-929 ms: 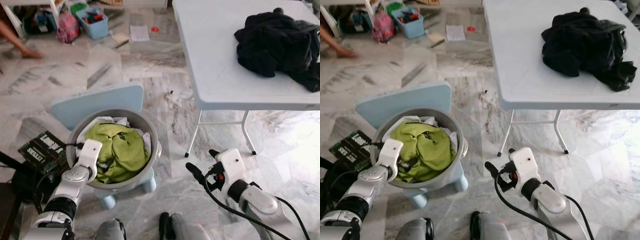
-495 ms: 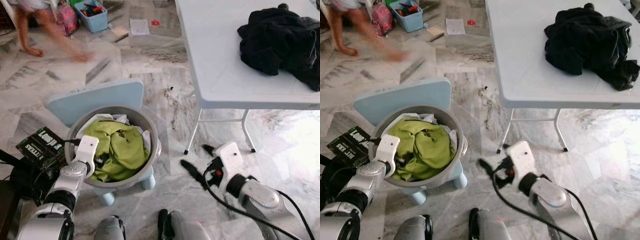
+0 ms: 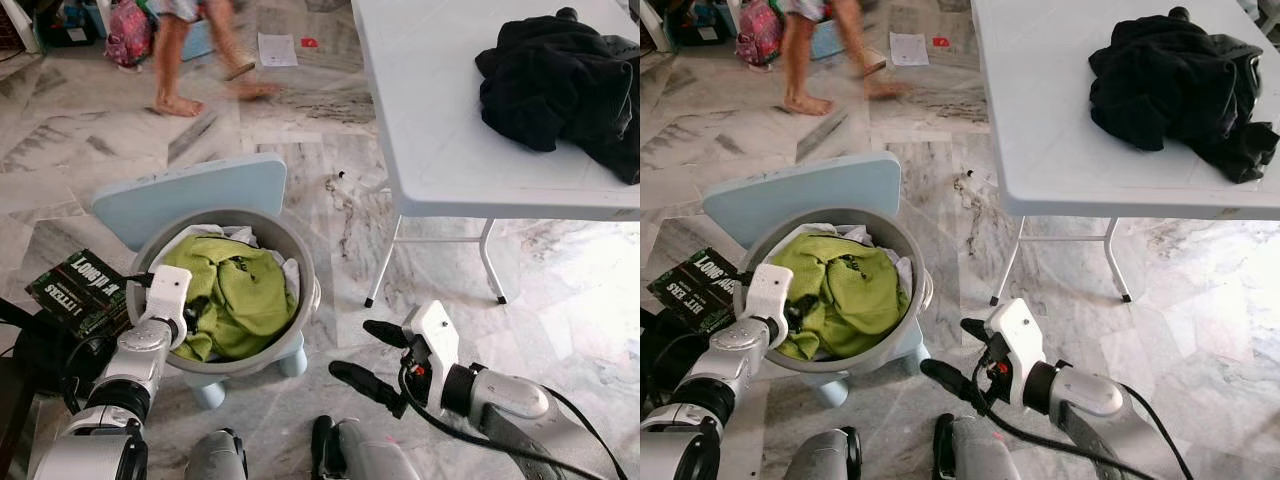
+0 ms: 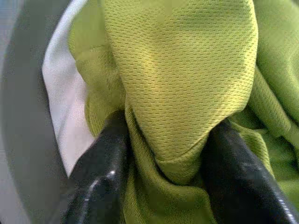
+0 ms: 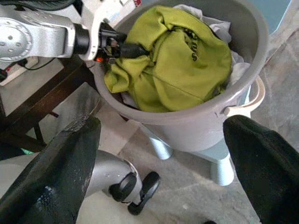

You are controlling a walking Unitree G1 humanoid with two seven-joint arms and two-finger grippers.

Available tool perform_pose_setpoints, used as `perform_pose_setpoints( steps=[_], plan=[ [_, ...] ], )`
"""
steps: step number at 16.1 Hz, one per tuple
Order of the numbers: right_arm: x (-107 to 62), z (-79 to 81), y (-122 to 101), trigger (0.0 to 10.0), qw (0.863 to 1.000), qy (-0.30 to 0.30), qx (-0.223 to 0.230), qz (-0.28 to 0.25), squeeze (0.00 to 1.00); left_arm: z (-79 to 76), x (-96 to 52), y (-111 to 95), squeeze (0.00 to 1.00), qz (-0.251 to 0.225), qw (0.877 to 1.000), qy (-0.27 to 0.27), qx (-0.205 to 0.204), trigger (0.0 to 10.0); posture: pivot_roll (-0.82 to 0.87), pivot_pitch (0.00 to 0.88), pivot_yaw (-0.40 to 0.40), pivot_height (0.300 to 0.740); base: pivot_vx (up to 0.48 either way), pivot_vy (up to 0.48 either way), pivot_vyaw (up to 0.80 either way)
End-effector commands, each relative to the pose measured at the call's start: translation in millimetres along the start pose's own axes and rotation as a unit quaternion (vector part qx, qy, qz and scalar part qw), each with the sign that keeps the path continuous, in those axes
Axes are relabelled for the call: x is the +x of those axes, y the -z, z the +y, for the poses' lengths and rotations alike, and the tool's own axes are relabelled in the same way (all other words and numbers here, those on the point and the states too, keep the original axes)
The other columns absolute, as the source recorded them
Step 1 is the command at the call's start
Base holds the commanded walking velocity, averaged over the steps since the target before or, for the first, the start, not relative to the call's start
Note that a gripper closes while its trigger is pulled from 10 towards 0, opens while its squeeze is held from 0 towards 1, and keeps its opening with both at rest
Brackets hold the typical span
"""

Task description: Hang hanger

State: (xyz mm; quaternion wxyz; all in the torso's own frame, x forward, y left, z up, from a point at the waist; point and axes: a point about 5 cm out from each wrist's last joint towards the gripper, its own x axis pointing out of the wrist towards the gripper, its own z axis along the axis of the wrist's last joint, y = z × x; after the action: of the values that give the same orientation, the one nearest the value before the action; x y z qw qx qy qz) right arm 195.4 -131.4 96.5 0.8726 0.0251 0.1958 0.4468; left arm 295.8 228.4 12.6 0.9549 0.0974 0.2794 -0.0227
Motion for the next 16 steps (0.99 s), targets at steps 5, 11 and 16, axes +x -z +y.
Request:
perform_pose_setpoints(
  steps=[5,11,16],
  plan=[
    [5.4,-11.7,3,10.0,0.999,0.03,-0.007,0.012,0.0,-0.3,-1.8,-4,0.0,-0.034,0.999,0.01,-0.017,0.0,-0.11,0.159,-0.104,0.74,0.0,0.0,0.0],
    [10.6,-26.1,0,10.0,0.997,0.074,-0.021,0.001,0.0,4.4,-4.0,-35,0.0,-0.138,0.99,-0.01,-0.039,0.0,-0.1,0.152,-0.107,0.74,0.0,0.0,0.0],
    [13.6,-35.6,-8,10.0,0.994,0.104,-0.028,-0.025,0.0,-2.1,-10.8,-75,0.0,-0.23,0.973,0.02,0.015,0.0,-0.1,0.143,-0.107,0.74,0.0,0.0,0.0]
  ],
)
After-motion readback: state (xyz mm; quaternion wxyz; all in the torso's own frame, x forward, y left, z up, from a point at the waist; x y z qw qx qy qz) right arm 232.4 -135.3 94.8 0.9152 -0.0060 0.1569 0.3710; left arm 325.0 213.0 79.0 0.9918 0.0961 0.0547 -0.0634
